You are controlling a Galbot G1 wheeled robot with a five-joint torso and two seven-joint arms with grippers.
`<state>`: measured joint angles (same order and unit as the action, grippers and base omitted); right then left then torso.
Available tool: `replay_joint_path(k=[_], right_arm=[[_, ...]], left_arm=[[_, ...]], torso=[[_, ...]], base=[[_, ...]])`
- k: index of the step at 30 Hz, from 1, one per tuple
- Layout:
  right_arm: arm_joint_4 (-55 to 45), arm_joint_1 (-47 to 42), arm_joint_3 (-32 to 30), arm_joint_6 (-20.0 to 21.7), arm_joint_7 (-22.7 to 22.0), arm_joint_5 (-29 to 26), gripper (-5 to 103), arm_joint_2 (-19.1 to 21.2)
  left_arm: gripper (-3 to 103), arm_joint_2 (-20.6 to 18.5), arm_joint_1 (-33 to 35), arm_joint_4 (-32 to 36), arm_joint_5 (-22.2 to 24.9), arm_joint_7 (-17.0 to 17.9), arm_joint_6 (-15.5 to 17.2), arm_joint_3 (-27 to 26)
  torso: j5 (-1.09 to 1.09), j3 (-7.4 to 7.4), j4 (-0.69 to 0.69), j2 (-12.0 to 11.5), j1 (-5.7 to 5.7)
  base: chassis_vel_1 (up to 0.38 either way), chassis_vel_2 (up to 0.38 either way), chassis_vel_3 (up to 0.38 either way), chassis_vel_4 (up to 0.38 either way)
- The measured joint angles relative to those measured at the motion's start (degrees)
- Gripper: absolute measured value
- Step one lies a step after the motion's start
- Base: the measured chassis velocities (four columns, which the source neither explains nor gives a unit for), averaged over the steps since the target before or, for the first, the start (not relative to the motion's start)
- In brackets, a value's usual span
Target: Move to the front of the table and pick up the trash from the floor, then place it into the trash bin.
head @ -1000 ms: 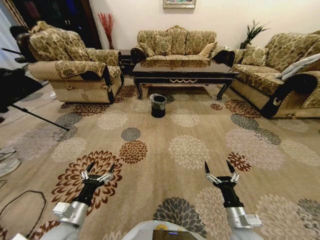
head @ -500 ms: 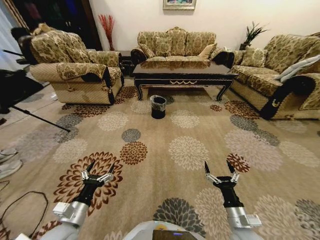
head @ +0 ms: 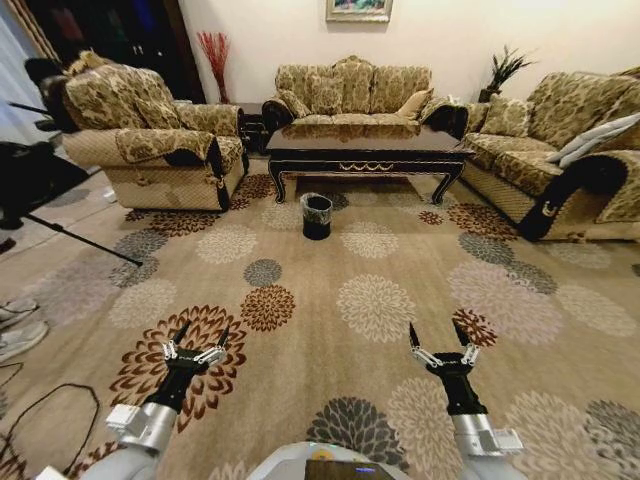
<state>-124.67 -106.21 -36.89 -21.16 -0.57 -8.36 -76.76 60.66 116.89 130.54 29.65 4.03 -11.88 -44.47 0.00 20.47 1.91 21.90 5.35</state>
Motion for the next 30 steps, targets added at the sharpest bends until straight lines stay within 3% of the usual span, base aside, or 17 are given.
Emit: replay_joint_path(k=[30], right_arm=[[0.0, 0.0, 0.0, 0.0, 0.0, 0.0, 100, 0.0]], left_arm=[[100, 0.0, 0.0, 0.0, 0.0, 0.0, 0.0, 0.0]], torso=[[0.0, 3.66, 0.0, 5.8, 2.15]], base=[[0.0, 0.0, 0.0, 0.0]])
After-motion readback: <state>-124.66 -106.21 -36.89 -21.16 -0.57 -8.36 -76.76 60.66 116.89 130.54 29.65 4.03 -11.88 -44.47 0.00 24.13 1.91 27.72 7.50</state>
